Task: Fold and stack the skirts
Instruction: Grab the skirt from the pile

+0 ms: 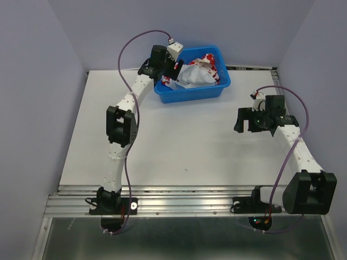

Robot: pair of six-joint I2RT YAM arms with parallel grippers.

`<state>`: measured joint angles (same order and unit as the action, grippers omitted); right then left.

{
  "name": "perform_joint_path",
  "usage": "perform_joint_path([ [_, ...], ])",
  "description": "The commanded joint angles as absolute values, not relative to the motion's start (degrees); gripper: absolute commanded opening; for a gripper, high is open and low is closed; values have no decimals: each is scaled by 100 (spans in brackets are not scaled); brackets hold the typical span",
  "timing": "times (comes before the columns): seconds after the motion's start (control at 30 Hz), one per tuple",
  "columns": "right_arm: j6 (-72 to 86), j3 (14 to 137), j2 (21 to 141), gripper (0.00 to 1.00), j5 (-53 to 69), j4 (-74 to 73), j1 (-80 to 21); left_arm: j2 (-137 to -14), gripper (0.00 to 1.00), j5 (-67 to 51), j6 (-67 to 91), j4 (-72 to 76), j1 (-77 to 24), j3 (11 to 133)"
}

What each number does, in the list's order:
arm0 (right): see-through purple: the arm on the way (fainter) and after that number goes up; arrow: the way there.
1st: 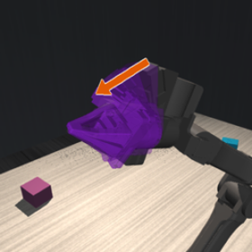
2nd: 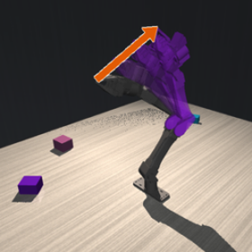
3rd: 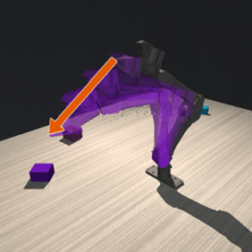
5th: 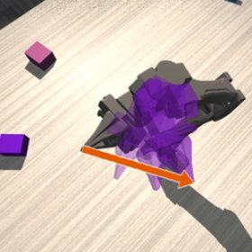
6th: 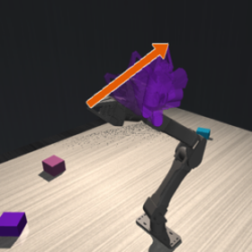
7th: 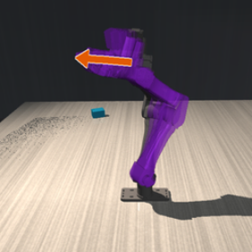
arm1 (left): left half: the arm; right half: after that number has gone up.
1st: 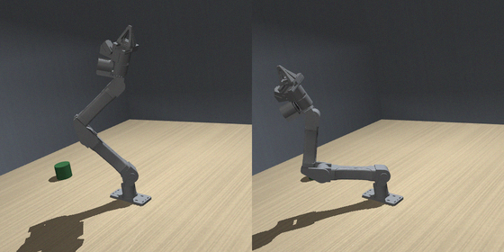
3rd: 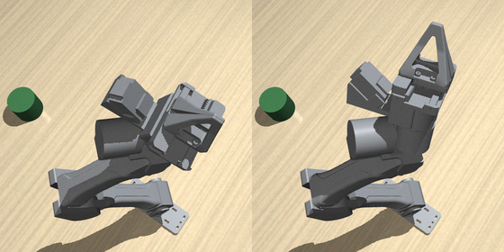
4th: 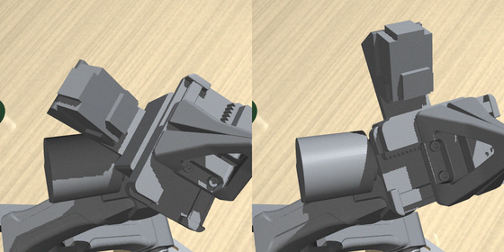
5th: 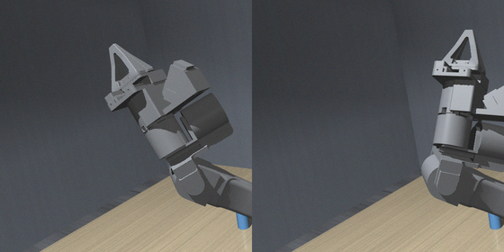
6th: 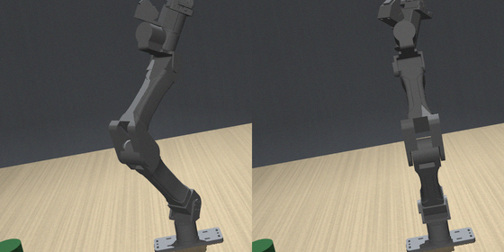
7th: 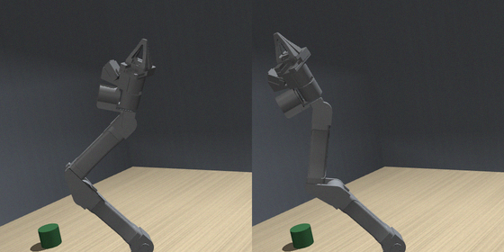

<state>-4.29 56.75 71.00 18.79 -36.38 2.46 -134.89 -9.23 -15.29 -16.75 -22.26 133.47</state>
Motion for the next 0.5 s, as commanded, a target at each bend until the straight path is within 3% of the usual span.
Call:
perform_joint_path([
  [0.0,-510,5713,7049,100,1793,-3393,255,-13508,85,-1160,-1318,-1292,-2302,13359],
  [0.33,-510,5634,7058,100,1731,-3375,255,-14036,84,-897,-1283,-1283,-2408,13403],
  [0.47,-518,5625,7058,100,1723,-3366,255,-14133,75,-634,-1345,-1266,-2469,13447],
])
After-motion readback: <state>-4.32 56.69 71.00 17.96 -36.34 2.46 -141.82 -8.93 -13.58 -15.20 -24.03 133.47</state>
